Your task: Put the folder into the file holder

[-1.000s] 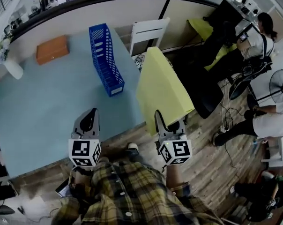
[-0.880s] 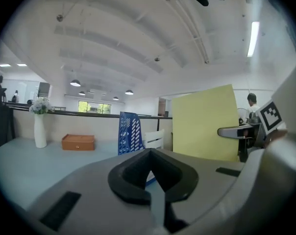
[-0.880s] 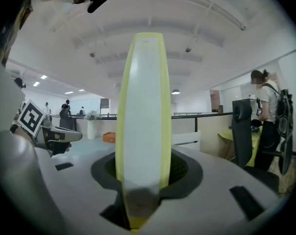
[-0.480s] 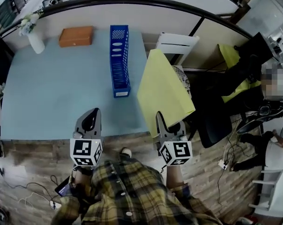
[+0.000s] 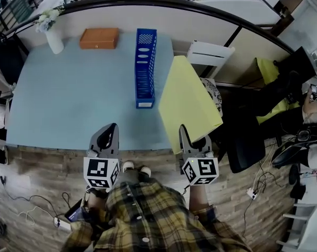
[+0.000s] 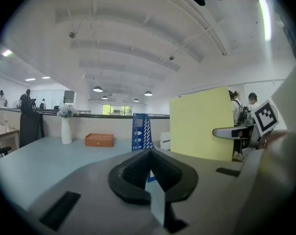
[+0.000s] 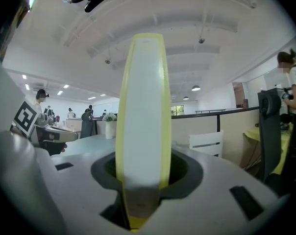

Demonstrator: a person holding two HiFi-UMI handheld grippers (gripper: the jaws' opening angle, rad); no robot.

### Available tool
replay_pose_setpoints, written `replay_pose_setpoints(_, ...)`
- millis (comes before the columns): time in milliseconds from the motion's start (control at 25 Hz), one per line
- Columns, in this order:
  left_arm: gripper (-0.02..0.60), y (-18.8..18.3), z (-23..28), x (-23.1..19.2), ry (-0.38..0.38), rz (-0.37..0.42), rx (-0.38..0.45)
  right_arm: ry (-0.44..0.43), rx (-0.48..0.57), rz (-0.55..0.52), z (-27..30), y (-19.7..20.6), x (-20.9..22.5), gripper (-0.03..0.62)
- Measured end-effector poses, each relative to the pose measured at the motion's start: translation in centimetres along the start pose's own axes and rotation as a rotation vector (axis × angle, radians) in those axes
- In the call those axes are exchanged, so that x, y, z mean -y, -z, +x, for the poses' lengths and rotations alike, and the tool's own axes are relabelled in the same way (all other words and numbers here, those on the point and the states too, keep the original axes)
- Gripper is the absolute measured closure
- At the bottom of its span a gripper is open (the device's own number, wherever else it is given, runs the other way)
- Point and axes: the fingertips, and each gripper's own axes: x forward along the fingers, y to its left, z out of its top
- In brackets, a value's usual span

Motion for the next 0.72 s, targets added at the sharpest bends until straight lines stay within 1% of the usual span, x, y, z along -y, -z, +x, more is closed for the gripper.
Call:
replay_pose_setpoints(240, 0.591, -0.4, -0.1, -0.3, 0.02, 0.006, 0.003, 0.016, 0.008, 0.006, 0.1, -0.5, -0.7, 0.434)
replay_pose_setpoints(720, 0.591, -0.6, 0.0, -0.3, 0.058, 0.006, 0.013, 0.045, 0.033, -0.032, 0.3, -2.0, -1.4, 0.434)
